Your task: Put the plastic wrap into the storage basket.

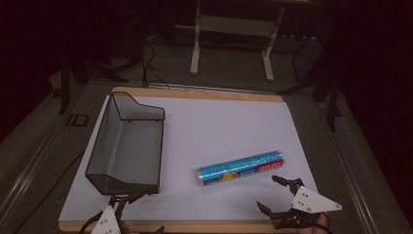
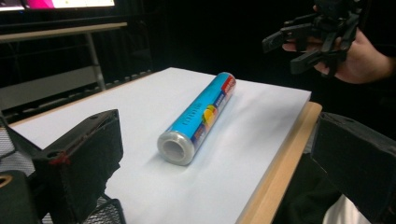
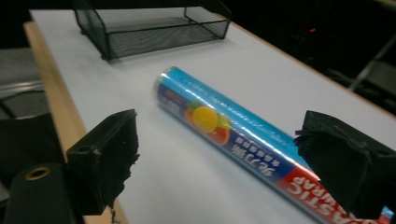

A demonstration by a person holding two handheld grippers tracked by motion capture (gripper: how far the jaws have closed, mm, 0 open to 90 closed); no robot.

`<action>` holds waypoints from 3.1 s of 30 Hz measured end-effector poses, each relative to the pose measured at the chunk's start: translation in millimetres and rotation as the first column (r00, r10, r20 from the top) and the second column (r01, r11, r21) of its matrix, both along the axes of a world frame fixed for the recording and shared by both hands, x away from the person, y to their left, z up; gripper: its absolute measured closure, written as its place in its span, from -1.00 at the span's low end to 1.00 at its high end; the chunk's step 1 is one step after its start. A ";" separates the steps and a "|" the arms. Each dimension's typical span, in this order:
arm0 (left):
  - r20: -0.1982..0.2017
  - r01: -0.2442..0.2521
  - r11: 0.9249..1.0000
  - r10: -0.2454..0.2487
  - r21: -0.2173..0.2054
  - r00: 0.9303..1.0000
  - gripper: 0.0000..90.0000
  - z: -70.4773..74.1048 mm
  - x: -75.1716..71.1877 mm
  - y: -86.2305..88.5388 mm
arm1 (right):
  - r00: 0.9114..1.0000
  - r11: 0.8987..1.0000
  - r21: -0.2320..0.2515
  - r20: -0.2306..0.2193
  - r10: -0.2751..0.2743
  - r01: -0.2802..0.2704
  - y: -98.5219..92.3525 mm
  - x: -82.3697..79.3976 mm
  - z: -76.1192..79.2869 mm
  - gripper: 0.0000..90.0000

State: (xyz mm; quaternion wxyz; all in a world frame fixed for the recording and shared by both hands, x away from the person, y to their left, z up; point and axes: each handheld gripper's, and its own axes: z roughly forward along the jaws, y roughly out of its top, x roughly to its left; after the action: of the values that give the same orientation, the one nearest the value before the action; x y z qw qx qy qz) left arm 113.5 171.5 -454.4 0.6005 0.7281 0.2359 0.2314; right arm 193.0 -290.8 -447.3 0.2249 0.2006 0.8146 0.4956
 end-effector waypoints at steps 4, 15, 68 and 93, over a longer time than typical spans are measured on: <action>0.011 0.001 1.000 -0.001 -0.002 1.000 -0.94 0.7 -0.8 -0.5 | 1.000 1.000 -0.004 -0.006 -0.007 0.007 -0.4 -0.3 -0.3 -0.75; 0.022 0.023 1.000 -0.023 -0.013 1.000 -0.94 1.4 -0.9 -3.9 | 1.000 1.000 0.018 -0.002 -0.022 0.022 -0.3 -5.1 4.2 -0.76; 0.050 0.049 0.998 -0.047 -0.043 0.998 -0.94 2.6 -4.3 -8.8 | 0.971 0.842 -0.487 -0.075 0.228 -0.235 63.3 68.7 19.7 -0.81; 0.042 0.053 0.998 -0.051 -0.046 0.998 -0.94 1.9 -3.2 -7.7 | 0.953 0.606 -0.737 -0.251 0.168 -0.301 97.7 126.4 0.1 -0.69</action>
State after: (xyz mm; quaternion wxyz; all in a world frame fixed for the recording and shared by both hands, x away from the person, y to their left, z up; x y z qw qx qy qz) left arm 110.3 163.8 -452.5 0.6279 0.7149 0.2101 0.2250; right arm 319.4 -193.1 -447.2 0.1568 0.0154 0.9813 0.1107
